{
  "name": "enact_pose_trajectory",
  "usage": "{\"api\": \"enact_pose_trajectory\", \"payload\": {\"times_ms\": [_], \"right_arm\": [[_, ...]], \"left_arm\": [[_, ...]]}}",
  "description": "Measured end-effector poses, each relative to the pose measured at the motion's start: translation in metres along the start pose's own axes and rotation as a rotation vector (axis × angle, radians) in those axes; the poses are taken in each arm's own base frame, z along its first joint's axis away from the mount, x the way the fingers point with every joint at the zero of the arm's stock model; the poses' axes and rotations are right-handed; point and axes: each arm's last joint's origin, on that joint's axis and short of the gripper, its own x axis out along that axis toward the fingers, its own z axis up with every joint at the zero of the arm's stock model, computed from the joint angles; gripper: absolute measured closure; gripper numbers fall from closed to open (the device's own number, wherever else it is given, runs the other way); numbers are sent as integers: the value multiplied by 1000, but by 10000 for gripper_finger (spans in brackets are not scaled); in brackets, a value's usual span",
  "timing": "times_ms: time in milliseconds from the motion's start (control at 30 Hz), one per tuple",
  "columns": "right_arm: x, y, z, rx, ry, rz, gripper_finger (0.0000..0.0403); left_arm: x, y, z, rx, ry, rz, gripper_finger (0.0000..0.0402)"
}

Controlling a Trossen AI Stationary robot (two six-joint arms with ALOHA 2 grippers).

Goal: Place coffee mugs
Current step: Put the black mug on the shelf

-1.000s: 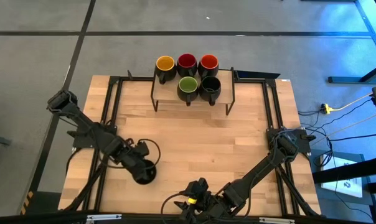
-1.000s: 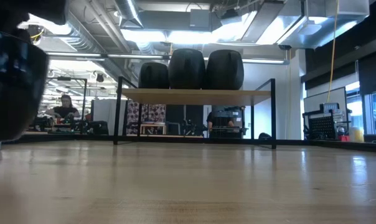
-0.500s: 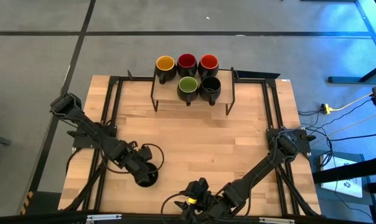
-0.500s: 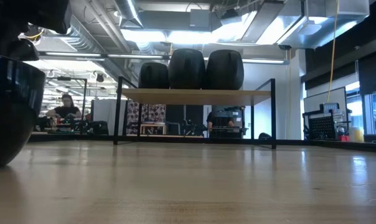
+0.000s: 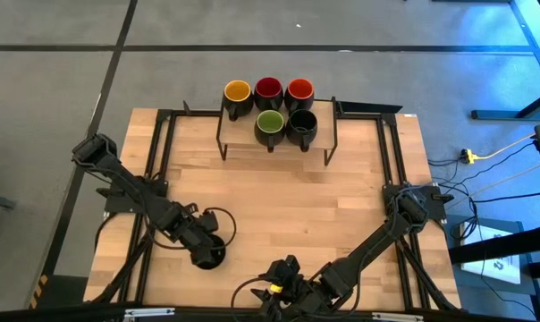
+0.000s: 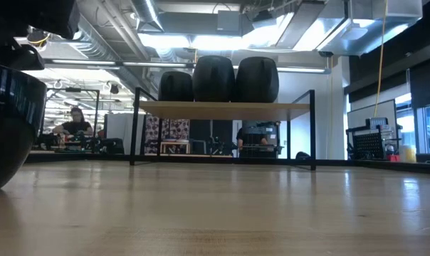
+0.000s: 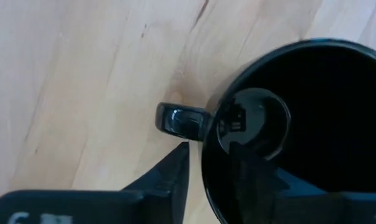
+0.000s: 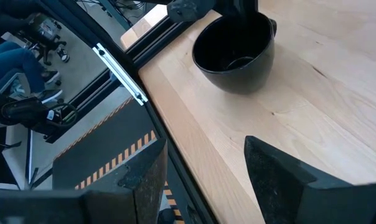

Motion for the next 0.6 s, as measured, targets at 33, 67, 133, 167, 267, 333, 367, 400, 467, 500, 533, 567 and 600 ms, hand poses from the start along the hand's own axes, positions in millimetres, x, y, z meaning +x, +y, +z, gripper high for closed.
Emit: {"api": "enact_pose_trajectory", "payload": {"times_ms": [33, 67, 133, 167, 267, 333, 367, 400, 467, 500, 533, 567, 600], "right_arm": [[0, 0, 0, 0, 0, 0, 201], [0, 0, 0, 0, 0, 0, 201], [0, 0, 0, 0, 0, 0, 201], [0, 0, 0, 0, 0, 0, 201], [0, 0, 0, 0, 0, -1, 201], [0, 0, 0, 1, 0, -1, 201], [0, 0, 0, 1, 0, -1, 201], [0, 0, 0, 1, 0, -1, 201], [0, 0, 0, 1, 0, -1, 201], [0, 0, 0, 1, 0, -1, 201], [0, 0, 0, 1, 0, -1, 201], [0, 0, 0, 1, 0, -1, 201], [0, 0, 0, 1, 0, -1, 201]], "left_arm": [[0, 0, 0, 3, 5, -4, 291], [-2, 1, 0, 3, 8, -10, 288], [-7, 2, -1, 1, 5, -28, 285], [-10, 3, -1, 0, 0, -38, 285], [-22, 6, -2, -2, -28, -81, 284], [-31, 9, -2, -6, -54, -108, 284], [-35, 10, -3, -9, -65, -120, 284], [-38, 11, -3, -11, -76, -130, 284], [-46, 15, -3, -16, -101, -155, 284], [-50, 16, -3, -11, -115, -163, 284], [-53, 18, -3, -9, -128, -171, 283], [-56, 19, -3, -6, -146, -178, 283], [-60, 21, -4, 1, -167, -189, 283]]}}
